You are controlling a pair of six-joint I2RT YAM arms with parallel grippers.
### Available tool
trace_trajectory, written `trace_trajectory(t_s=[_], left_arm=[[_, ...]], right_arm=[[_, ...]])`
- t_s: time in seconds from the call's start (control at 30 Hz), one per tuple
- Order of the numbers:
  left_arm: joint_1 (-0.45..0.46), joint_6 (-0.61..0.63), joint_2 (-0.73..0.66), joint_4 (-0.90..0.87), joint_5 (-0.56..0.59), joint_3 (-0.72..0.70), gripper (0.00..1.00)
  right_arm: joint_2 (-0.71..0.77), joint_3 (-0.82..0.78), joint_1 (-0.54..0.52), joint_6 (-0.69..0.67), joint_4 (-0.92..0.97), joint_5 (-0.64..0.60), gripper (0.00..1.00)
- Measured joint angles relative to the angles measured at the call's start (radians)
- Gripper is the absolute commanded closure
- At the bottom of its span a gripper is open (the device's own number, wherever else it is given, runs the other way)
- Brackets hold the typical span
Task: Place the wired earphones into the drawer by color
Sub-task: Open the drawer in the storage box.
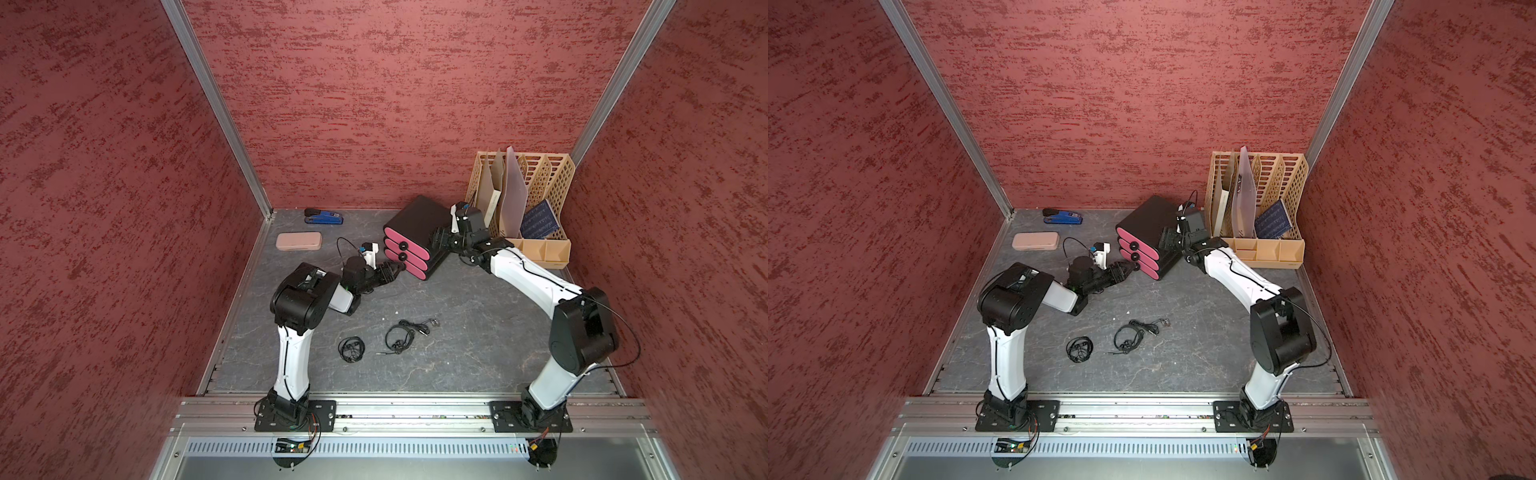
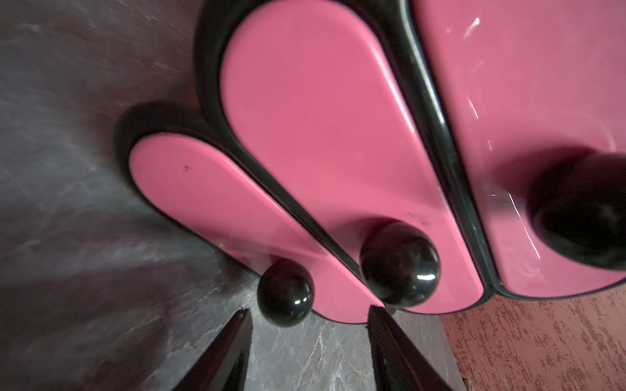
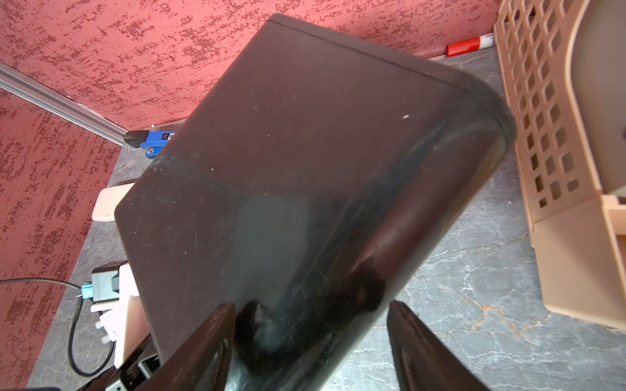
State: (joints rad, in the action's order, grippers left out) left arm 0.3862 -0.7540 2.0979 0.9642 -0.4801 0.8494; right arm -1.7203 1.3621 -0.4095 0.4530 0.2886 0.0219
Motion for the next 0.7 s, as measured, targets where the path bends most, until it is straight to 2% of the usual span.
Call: trace_trajectory(t_s=[0.2,0.57,0.7], left_arm=[[0.001,0.011,0.020,-0.084,-0.001,0.043,0.43],[0.014,0.036,0.052,-0.167,-0.010,0.123,0.53],[0.022,0.043,0.056,-0.182,-0.015,0.137,0.62]], right_arm=[[0.000,0.000,0.000,0.000,0.000,0.000,0.25],[0.000,0.000,0.000,0.000,0.000,0.000,0.26],[0.000,0.000,0.000,0.000,0.000,0.000,0.26]])
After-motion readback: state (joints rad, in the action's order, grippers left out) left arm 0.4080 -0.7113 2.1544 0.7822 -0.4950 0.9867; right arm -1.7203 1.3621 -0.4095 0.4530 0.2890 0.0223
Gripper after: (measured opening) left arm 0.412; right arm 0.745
